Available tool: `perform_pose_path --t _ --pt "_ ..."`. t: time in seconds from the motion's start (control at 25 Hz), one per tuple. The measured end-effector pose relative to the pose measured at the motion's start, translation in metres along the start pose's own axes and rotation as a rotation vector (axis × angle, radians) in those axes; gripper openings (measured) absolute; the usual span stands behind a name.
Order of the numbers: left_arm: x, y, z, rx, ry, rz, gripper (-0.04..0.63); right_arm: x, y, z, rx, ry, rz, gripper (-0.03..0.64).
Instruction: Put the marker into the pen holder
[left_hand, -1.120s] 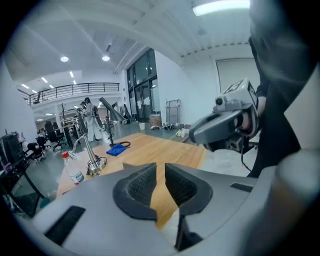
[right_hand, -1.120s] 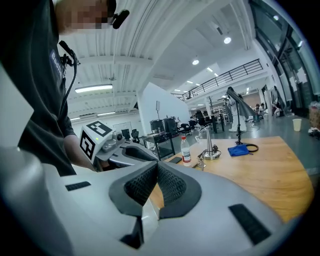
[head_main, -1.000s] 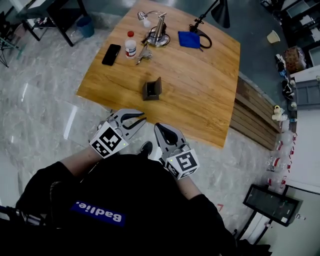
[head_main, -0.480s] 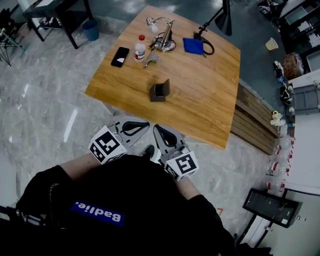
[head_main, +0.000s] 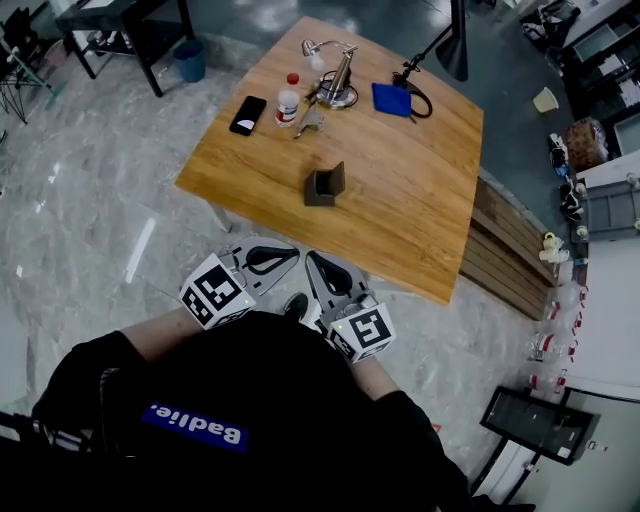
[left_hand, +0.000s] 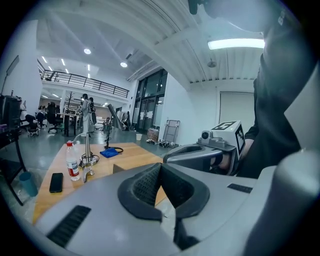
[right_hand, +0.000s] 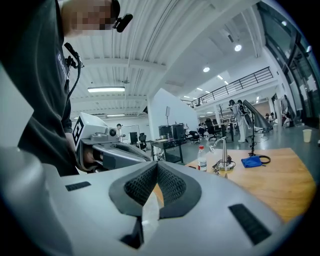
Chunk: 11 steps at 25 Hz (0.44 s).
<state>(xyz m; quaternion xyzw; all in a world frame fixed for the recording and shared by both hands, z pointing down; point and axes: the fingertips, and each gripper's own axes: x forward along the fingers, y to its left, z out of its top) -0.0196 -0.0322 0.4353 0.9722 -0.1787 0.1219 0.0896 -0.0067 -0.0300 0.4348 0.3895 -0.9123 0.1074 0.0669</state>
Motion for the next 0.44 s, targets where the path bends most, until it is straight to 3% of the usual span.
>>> perform_pose_path --t 0.44 --pt "-0.0058 0.0019 -0.0016 -0.005 -0.002 0.033 0.009 0.0041 0.0056 0.0033 -0.024 -0.041 0.034 0.006"
